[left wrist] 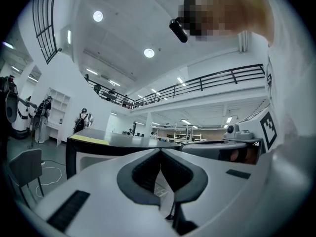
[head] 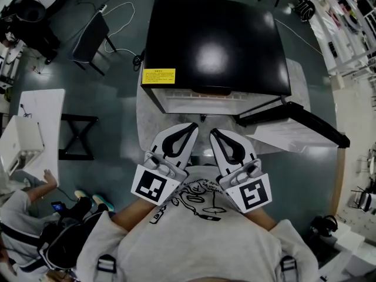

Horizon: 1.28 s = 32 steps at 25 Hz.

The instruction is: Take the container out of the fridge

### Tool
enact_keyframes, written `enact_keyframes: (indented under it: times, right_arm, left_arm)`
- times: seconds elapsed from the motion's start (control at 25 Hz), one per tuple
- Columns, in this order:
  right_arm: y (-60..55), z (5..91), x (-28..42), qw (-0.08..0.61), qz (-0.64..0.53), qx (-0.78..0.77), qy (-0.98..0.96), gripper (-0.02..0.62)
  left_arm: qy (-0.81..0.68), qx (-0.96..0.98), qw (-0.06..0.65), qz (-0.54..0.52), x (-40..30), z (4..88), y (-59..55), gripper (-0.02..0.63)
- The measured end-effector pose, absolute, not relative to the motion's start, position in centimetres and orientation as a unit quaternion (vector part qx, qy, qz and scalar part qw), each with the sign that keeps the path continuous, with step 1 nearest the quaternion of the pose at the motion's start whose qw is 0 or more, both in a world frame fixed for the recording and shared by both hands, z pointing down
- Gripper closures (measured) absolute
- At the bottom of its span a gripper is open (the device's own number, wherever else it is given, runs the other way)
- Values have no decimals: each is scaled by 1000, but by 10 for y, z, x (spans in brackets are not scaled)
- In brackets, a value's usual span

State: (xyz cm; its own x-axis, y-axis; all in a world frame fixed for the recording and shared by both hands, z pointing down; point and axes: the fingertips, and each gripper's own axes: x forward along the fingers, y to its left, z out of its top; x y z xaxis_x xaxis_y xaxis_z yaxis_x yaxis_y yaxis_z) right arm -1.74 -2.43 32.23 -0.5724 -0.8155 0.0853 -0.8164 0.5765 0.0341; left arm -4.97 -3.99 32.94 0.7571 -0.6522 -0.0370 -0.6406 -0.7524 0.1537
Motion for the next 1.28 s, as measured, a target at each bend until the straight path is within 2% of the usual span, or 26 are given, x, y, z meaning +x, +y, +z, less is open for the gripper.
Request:
enact_keyframes:
  times: [1.28]
  right_arm:
    - [-65, 348, 37, 84, -6, 457, -886, 561]
  left_arm:
    - [-369, 927, 65, 14, -15, 356, -79, 589]
